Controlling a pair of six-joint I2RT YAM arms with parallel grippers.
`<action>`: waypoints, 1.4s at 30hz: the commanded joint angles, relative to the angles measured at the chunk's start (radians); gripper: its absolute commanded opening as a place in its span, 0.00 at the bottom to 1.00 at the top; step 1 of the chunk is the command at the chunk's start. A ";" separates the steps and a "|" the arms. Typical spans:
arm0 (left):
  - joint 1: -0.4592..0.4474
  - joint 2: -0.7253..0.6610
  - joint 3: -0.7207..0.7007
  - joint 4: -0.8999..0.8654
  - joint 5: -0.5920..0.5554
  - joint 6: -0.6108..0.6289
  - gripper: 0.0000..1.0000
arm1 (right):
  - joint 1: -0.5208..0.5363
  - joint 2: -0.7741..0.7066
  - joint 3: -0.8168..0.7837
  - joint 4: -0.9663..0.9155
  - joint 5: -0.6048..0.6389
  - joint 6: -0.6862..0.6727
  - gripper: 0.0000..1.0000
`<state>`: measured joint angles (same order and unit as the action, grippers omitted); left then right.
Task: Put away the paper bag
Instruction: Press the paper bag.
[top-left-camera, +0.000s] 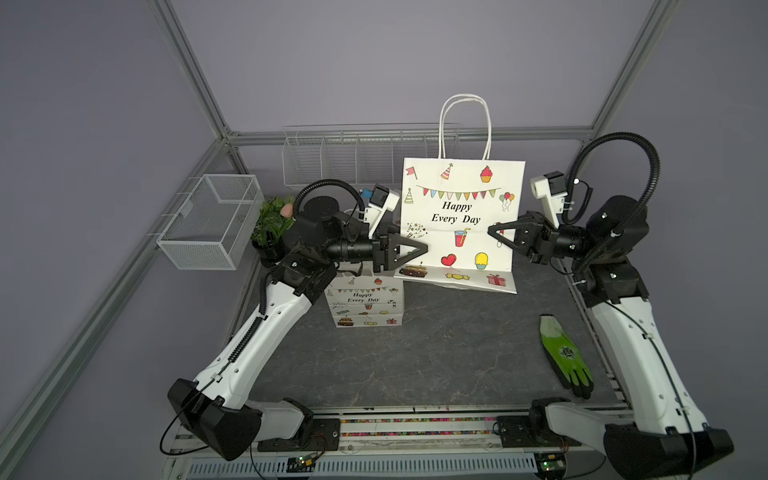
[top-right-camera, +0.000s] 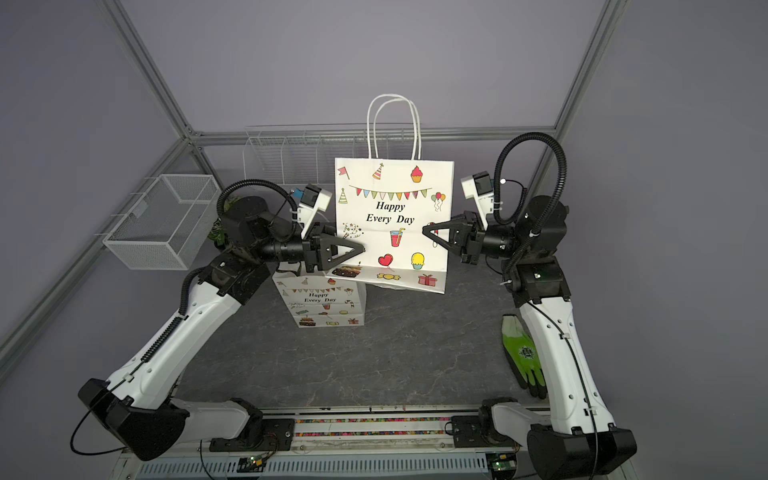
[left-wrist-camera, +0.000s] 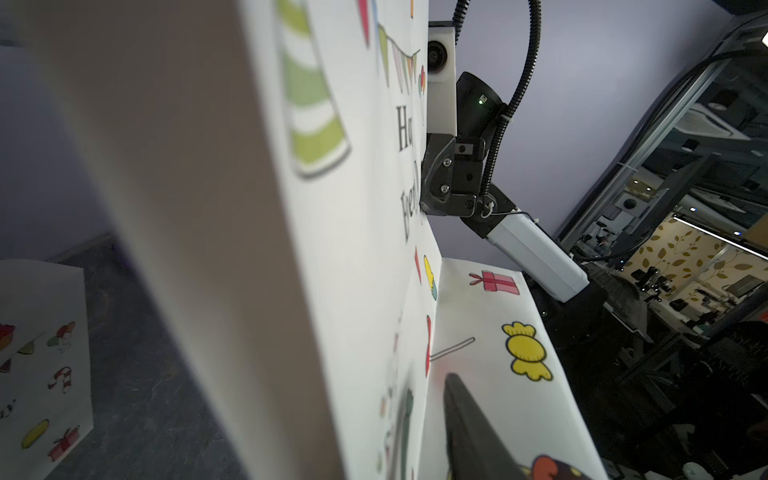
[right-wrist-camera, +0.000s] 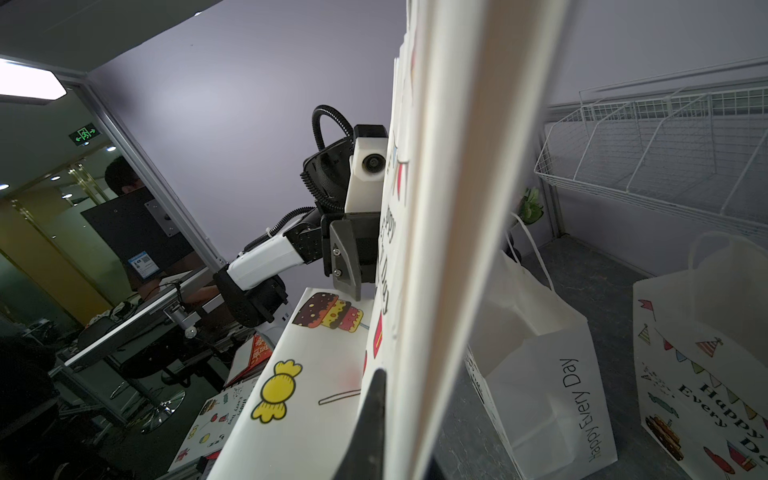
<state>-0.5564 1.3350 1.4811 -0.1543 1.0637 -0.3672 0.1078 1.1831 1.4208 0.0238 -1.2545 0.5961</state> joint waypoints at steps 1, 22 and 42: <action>-0.007 -0.030 -0.002 -0.011 0.018 0.018 0.26 | 0.010 -0.025 -0.003 0.048 0.002 0.021 0.07; 0.001 -0.098 0.002 -0.043 -0.078 0.013 0.00 | 0.081 -0.011 0.043 -0.298 -0.031 -0.238 0.62; 0.006 -0.104 -0.035 0.001 -0.048 -0.006 0.13 | 0.090 -0.003 0.084 -0.469 0.010 -0.376 0.07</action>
<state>-0.5545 1.2358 1.4609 -0.1978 1.0027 -0.3588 0.1905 1.1748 1.4788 -0.4000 -1.2675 0.2691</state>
